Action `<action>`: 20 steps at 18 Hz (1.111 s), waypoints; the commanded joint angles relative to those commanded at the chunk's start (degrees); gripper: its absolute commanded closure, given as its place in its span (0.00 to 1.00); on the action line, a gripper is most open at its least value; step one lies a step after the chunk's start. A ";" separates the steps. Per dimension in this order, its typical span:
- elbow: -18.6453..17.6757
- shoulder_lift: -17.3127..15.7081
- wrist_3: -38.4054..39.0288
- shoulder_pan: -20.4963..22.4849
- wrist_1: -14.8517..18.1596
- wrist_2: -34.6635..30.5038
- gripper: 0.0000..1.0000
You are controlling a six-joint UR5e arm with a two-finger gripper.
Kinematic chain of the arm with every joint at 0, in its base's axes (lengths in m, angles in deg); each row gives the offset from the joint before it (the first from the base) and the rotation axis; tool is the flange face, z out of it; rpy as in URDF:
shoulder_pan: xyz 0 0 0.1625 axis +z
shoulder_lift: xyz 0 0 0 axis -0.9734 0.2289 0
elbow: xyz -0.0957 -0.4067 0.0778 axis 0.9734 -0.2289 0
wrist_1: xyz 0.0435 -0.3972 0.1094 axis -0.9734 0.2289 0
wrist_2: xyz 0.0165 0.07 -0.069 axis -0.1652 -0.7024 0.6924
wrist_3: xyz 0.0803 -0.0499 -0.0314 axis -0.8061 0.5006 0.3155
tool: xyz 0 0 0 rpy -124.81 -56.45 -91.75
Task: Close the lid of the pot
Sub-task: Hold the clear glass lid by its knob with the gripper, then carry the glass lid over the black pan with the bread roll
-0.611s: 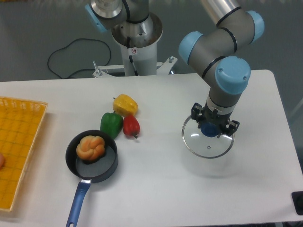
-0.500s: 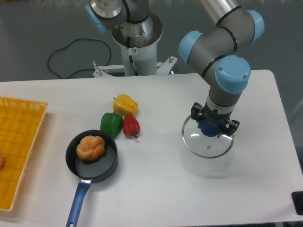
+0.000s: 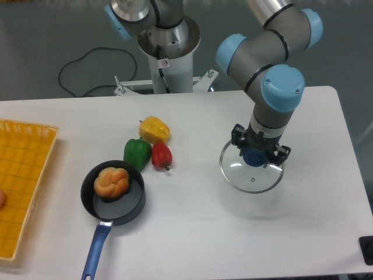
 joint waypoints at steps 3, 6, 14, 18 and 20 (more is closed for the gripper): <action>0.00 -0.44 4.83 -2.20 -0.35 0.00 0.49; -0.70 -0.79 6.07 -4.83 -0.61 -0.09 0.49; -3.69 -1.58 15.73 -12.74 -5.18 0.00 0.49; -3.78 -2.02 20.13 -17.14 -5.36 0.00 0.49; -3.78 -2.02 21.45 -18.72 -5.36 0.09 0.49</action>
